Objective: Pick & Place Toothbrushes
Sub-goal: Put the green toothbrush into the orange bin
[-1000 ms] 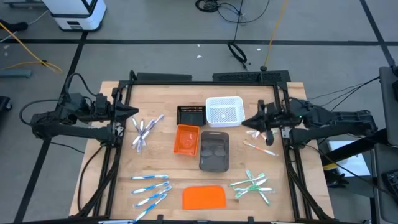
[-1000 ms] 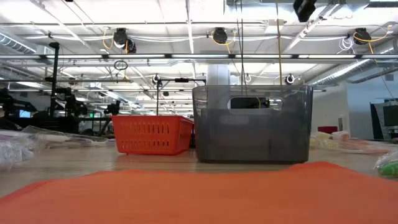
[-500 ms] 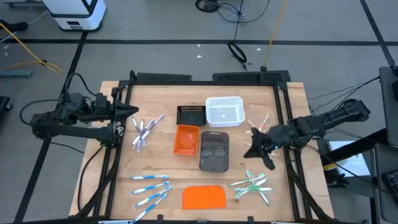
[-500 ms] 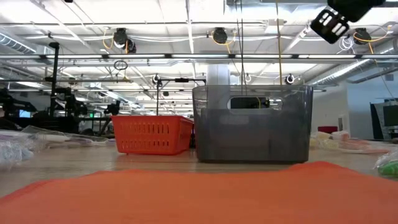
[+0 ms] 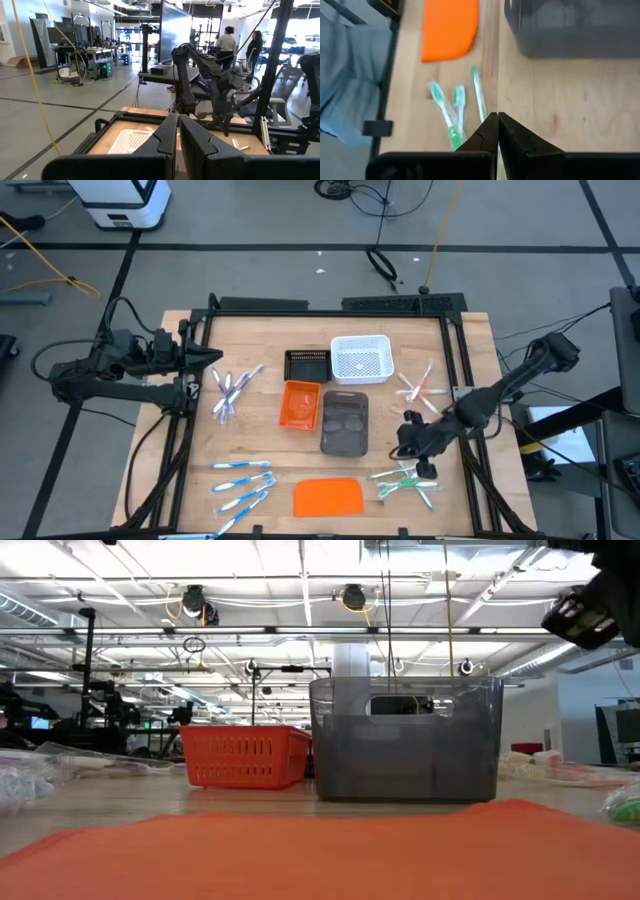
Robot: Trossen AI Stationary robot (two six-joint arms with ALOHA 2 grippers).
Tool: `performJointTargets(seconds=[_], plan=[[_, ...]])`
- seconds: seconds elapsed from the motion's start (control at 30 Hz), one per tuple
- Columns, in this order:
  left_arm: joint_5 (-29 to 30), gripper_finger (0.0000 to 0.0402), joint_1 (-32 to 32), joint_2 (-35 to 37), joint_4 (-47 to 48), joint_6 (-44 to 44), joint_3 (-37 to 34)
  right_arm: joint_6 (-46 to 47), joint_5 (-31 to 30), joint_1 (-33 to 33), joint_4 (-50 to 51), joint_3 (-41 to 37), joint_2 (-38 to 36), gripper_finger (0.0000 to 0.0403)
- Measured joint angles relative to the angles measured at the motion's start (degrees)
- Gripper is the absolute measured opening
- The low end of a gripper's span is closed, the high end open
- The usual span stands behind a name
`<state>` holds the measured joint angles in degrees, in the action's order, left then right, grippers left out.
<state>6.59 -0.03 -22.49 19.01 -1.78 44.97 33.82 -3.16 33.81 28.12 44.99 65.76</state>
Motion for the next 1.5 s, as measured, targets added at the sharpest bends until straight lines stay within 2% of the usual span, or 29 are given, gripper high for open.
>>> performJointTargets(seconds=[0.33, 0.5, 0.83, 1.0, 1.5], plan=[[0.0, 0.0024, 0.0, 0.0, 0.0, -0.4, 0.0, 2.0, 0.3, 1.6, -0.9, 0.0, 9.4, 0.0004], [0.0, 0.0024, 0.0, 0.0, 0.0, -0.4, 0.0, 2.1, 1.9, 1.6, -5.1, 0.0, 12.0, 0.0008], [0.0, 0.0024, 0.0, 0.0, 0.1, -0.4, 0.0, 3.0, 3.3, 1.6, -7.3, 0.0, 15.9, 0.0089], [0.0, 0.0024, 0.0, 0.0, 0.1, -0.4, 0.0, 2.9, 3.4, 1.9, -8.4, 0.0, 18.7, 0.0112], [0.0, 0.0024, 0.0, 0.0, 0.4, -0.4, 0.0, 3.0, 3.3, 3.9, -10.8, 0.0, 20.5, 0.0101]])
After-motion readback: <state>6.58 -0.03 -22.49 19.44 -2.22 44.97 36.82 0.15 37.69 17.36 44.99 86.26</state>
